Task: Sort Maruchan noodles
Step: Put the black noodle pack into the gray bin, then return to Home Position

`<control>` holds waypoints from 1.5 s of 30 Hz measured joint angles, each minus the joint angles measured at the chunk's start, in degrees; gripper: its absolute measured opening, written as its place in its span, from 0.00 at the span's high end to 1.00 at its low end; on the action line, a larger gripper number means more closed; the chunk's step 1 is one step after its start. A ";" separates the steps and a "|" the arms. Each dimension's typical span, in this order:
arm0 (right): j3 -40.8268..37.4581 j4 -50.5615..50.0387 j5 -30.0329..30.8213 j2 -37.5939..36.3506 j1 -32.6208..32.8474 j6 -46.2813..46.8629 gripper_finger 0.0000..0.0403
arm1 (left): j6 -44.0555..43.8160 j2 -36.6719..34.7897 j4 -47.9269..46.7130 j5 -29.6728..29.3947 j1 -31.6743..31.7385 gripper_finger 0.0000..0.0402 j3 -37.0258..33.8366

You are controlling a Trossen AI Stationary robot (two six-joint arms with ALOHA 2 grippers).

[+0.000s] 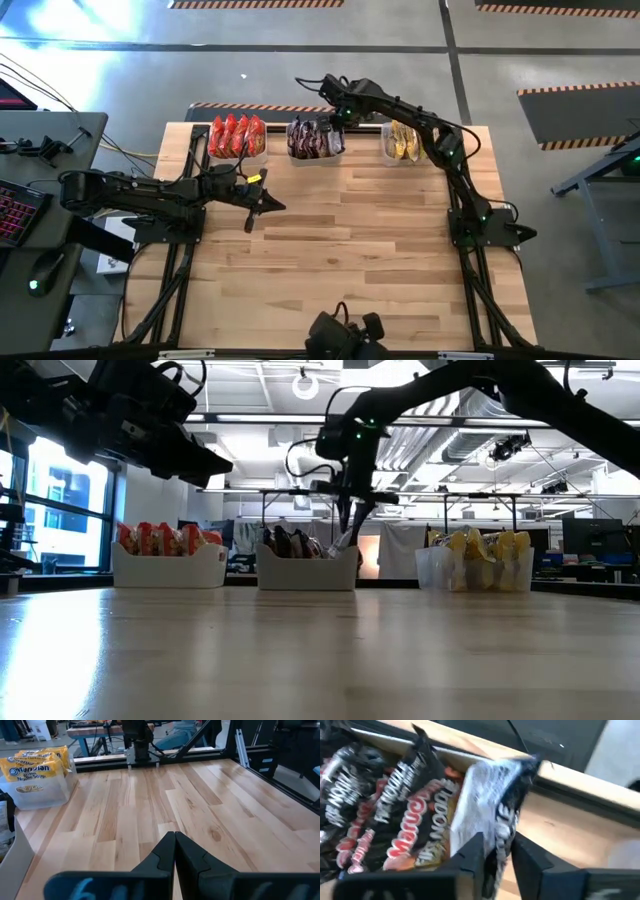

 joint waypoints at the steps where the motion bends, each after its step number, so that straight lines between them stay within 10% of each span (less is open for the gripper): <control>1: -0.48 1.27 -0.34 0.00 -0.03 -0.47 0.82 | -0.02 0.00 0.00 -0.01 0.00 1.00 0.00; 8: -2.81 8.83 -2.07 -0.04 0.13 -0.84 0.99 | 0.02 -0.02 0.00 0.02 0.00 1.00 0.00; 22: -9.51 16.42 -3.11 -0.02 0.16 -0.55 0.99 | 0.07 -0.04 0.00 0.00 -0.02 1.00 0.00; 37: 0.52 8.97 -1.60 -0.55 2.15 -12.32 0.58 | -1.71 -0.04 1.75 0.00 -0.02 1.00 0.00; 45: -0.90 6.79 15.40 -2.50 9.50 -25.47 0.77 | -4.12 -0.04 4.20 0.02 -0.02 1.00 0.00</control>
